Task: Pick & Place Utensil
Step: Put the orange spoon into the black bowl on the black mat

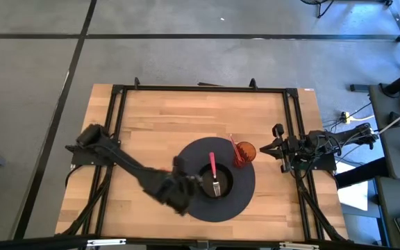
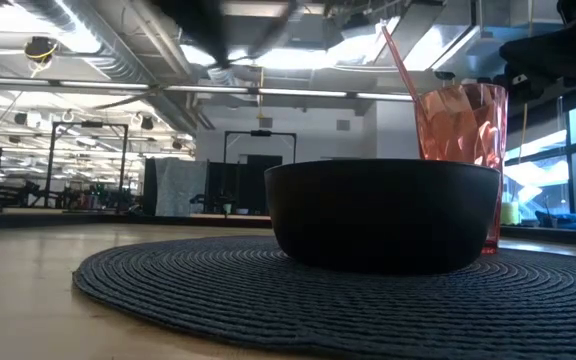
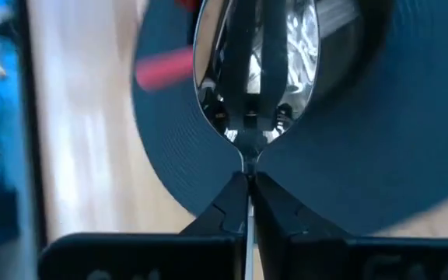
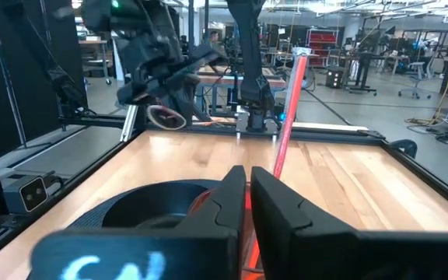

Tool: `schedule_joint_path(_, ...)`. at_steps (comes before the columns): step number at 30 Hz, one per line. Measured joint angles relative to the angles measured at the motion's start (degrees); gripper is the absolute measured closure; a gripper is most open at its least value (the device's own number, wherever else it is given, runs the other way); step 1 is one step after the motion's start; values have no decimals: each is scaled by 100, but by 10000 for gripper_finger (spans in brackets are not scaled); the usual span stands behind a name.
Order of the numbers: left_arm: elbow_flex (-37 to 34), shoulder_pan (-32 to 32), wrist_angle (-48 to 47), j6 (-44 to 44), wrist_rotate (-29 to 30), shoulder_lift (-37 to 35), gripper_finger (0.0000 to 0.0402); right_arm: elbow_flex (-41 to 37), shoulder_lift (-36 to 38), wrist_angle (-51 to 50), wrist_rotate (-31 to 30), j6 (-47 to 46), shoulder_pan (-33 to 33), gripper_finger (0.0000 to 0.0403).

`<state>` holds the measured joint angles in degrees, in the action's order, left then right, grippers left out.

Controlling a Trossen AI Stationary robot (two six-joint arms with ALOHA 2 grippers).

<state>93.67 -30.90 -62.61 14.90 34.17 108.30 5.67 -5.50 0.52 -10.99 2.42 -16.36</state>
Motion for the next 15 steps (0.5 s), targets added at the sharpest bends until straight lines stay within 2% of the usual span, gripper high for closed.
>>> schedule_joint_path(3,852,264,2,-928,108,601,398,0,0,2,0,16,0,378)
schedule_joint_path(7,2115,512,-485,-2088,173,1689,398,0,0,23,0,66,0,378)
schedule_joint_path(13,4098,760,-1682,-2646,33,3212,398,0,0,26,0,68,0,378)
schedule_joint_path(15,3992,803,-1425,-2954,-21,3321,398,0,0,25,0,66,0,378)
